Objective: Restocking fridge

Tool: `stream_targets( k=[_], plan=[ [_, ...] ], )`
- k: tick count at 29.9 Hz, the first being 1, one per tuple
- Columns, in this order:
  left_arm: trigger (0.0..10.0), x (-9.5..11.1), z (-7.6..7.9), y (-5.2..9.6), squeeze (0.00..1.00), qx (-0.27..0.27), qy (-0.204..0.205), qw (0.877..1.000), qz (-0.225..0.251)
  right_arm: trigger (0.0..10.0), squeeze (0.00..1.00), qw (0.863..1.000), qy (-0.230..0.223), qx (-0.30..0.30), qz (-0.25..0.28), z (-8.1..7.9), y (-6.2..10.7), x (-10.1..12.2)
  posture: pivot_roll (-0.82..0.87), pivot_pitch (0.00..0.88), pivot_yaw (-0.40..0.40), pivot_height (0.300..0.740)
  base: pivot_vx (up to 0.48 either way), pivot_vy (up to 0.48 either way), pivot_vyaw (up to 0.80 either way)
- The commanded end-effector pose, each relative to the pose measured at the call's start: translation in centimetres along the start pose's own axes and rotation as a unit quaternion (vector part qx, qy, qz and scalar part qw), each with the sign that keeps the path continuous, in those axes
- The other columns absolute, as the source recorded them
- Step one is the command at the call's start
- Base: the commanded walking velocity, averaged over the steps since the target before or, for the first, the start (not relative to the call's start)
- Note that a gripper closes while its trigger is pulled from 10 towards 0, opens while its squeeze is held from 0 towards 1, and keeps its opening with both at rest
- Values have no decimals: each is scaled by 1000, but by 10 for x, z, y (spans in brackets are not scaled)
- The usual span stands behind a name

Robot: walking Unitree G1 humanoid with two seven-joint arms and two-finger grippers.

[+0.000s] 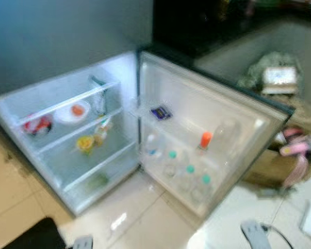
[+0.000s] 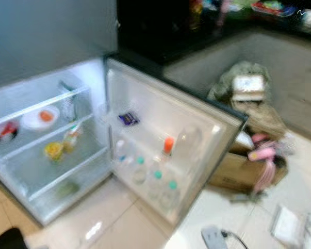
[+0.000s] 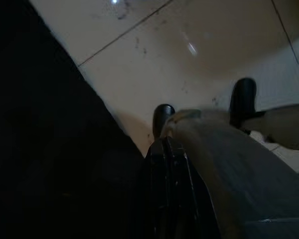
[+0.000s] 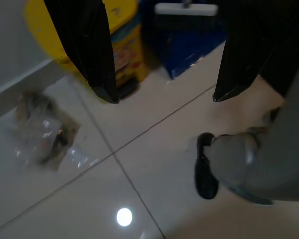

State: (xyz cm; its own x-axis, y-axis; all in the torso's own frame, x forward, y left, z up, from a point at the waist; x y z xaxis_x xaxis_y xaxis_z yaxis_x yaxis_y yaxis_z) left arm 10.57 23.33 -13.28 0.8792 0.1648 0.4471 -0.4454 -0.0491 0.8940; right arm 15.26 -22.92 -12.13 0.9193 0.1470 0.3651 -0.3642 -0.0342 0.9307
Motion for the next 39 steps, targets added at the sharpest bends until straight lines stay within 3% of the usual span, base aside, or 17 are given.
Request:
stream_targets(
  k=[1, 6, 14, 26, 31, 33, 36, 39],
  plan=[
    [10000, -2, 2, 0, 0, -3, -8, 1000, -3, 10000, 0, 1000, 4, -4, -5, 3, 1, -4, -81, 0, -29, 740, 0, 0, -781],
    [10000, -1, 3, 0, 0, -9, -15, 1000, -3, 10000, 0, 1000, -6, -10, 16, 4, 1, 2, -82, 0, -30, 740, 0, 0, -313],
    [10000, -3, 6, 0, 0, -19, -4, 1000, -7, 10000, 0, 1000, -3, -11, 17, 5, 1, 3, -79, 0, -36, 740, 0, -457, 0],
    [10000, -1, 1, 0, 0, -5, 6, 1000, -4, 10000, 0, 999, -10, -21, 25, 8, 1, 13, -76, 0, -33, 740, 0, 0, 0],
    [10000, 2, -1, 0, 0, -3, -2, 1000, -2, 10000, 0, 999, -8, -28, 22, 10, 1, 12, -75, 0, -34, 740, 0, 0, 0],
    [10000, 1, 1, 0, 0, -12, -23, 1000, -9, 10000, 0, 1000, 16, -17, 14, 7, 1, 10, -75, 0, -32, 740, 0, 0, 0],
    [10000, 3, 0, -1, 0, -10, -17, 1000, -7, 10000, 0, 999, -7, -26, 23, 9, 1, 12, -78, 0, -34, 740, 0, -472, 0],
    [10000, 4, 1, -1, 0, -6, -17, 1000, -6, 10000, 0, 1000, 7, -22, 17, 7, 1, 10, -72, 0, -40, 740, 0, -472, 0]
  ],
)
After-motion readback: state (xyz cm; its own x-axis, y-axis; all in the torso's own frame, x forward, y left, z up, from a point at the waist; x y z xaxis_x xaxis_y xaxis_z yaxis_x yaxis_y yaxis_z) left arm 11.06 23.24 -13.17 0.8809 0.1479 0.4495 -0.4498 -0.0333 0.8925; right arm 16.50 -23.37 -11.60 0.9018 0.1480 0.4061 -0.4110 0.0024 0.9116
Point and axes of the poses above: a point about 5 cm out from each wrist's last joint towards the gripper, its own y axis pointing back from the gripper into the wrist, its own x axis along the axis of the wrist's last joint, z = x × y, the point moved 3 cm from there along -y, pointing out of the wrist towards the gripper, and after that the axes turned 5 degrees about -y, right-handed, at the moved point
